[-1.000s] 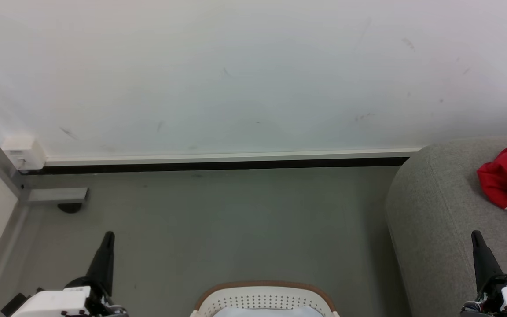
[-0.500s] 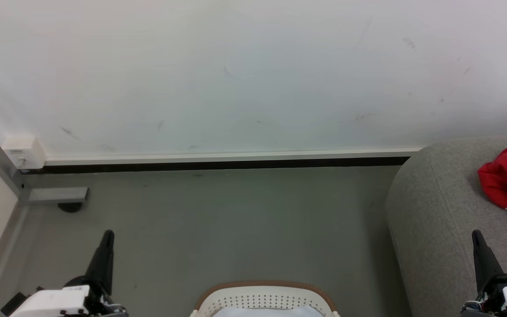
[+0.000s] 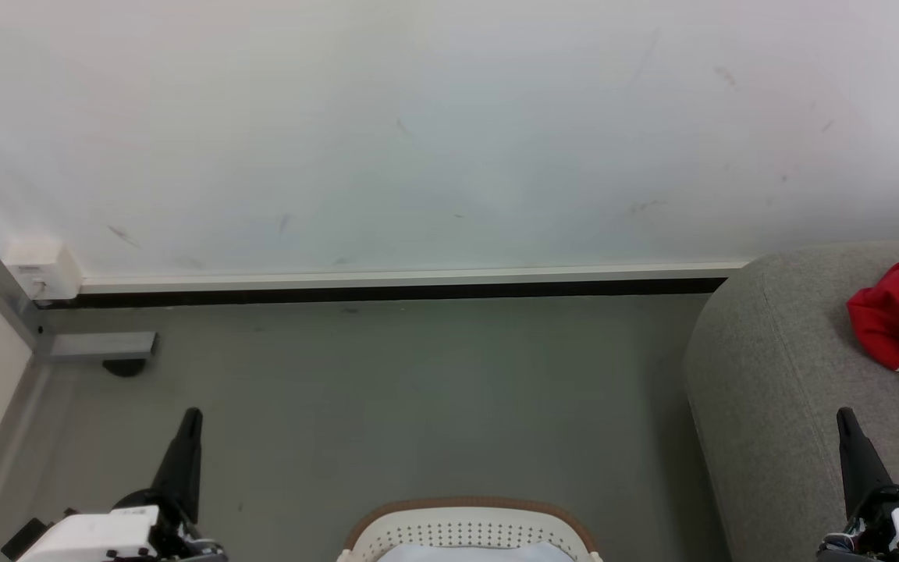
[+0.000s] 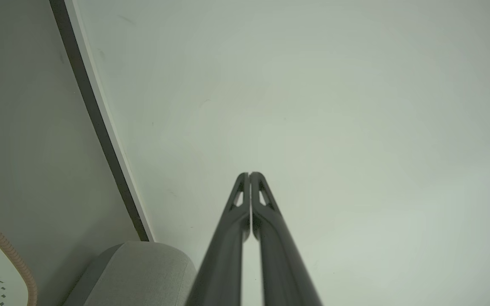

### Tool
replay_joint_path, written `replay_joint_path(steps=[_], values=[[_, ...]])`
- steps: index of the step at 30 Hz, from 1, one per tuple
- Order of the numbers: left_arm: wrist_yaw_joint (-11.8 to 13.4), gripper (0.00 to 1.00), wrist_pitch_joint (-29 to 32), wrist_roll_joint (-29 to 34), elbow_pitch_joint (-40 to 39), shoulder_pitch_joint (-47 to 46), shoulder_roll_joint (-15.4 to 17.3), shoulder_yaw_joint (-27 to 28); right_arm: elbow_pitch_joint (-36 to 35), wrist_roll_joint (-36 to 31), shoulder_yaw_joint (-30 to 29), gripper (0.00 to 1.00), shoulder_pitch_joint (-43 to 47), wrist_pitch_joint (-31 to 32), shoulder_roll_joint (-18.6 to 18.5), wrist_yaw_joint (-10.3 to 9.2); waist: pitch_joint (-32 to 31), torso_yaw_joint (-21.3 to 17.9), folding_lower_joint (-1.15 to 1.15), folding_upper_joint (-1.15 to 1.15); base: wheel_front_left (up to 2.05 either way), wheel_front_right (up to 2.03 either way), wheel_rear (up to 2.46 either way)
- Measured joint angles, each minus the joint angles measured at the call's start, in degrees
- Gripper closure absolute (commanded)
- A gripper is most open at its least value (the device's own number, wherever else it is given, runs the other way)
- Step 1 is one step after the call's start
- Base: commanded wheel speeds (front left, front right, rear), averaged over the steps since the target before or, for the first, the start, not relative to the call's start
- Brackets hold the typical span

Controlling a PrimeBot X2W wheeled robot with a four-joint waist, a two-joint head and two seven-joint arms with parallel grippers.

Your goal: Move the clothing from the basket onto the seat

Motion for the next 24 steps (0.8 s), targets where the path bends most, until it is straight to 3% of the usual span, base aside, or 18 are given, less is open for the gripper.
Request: replay_joint_path(steps=[24], values=[[0.0, 1.0, 0.0, 0.0, 0.0, 0.0, 0.0, 0.0, 0.0, 0.2, 0.3, 1.0, 0.0, -0.3, -0.2, 0.0, 0.0, 0.0, 0.0, 0.0, 0.0, 0.0, 0.0]])
